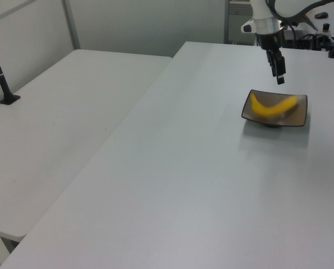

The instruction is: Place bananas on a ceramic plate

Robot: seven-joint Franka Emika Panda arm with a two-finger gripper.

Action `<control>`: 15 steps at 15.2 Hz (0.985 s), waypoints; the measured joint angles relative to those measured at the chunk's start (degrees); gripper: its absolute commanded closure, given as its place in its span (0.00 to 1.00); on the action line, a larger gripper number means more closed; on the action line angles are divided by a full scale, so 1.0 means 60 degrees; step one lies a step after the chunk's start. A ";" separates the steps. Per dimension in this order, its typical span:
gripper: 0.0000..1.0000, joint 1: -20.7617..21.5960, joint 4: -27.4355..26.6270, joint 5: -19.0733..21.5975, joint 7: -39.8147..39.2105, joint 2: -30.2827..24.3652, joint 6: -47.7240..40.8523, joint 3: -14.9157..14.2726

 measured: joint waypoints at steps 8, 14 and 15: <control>0.00 -0.0020 0.0349 0.1131 0.1274 -0.0057 0.0268 0.0010; 0.00 0.0645 0.1001 0.1672 0.3782 -0.0153 0.0897 0.0392; 0.00 0.0727 0.1041 0.1670 0.4156 -0.0153 0.1272 0.0479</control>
